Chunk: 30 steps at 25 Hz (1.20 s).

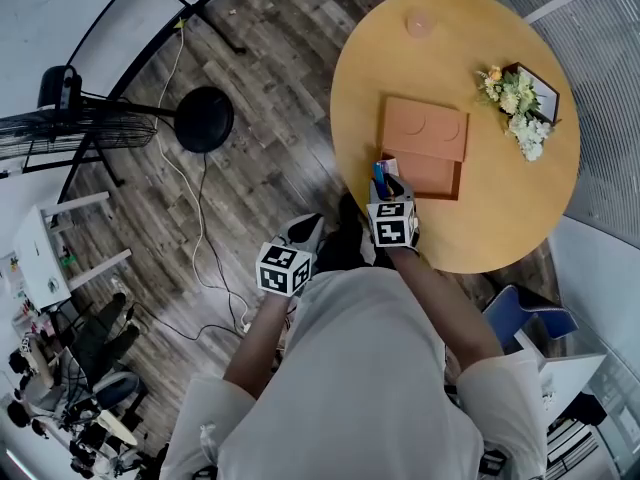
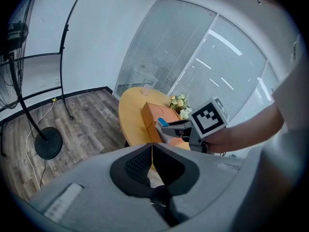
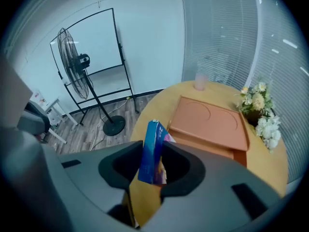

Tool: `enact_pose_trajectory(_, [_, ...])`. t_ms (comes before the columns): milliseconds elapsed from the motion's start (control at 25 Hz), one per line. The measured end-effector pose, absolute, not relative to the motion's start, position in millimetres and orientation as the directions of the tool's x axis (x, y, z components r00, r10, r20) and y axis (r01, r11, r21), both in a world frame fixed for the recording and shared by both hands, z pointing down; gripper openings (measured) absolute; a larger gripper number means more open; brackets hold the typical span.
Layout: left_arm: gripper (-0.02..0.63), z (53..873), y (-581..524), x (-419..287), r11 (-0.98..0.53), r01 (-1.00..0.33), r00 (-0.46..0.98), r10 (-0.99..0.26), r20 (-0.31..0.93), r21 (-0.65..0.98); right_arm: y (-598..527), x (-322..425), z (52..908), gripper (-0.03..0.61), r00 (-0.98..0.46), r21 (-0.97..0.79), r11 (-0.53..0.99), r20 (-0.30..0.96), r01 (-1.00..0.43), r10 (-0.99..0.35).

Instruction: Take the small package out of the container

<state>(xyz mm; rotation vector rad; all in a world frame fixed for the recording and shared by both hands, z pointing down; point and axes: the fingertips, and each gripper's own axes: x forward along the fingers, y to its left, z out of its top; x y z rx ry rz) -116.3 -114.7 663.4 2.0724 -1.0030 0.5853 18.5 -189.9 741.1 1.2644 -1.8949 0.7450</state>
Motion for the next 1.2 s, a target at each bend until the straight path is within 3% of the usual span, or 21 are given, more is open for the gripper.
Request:
enact_pose_trajectory(200, [0.02,662.5,-114.0,-124.7,-0.43,-0.796,0.599,-0.457,0.658,0.426,-191.1,35.0,724.6,0.072,-0.187,-0.008,0.305,0.805,-0.952,-0.563])
enact_pose_trajectory(640, [0.02,642.4,-117.0,-94.5,-0.561,-0.717,0.674,-0.406,0.617,0.414,-180.0,72.3,664.8,0.067,-0.166,-0.006,0.236,0.73,-0.972,-0.663])
enact_pose_trajectory(1200, [0.02,587.9,-76.5,-7.7,-0.68,-0.642,0.73,-0.403,0.552,0.353,-103.5,171.0,536.6,0.067,-0.169,0.006,0.202,0.528,-0.979,-0.832])
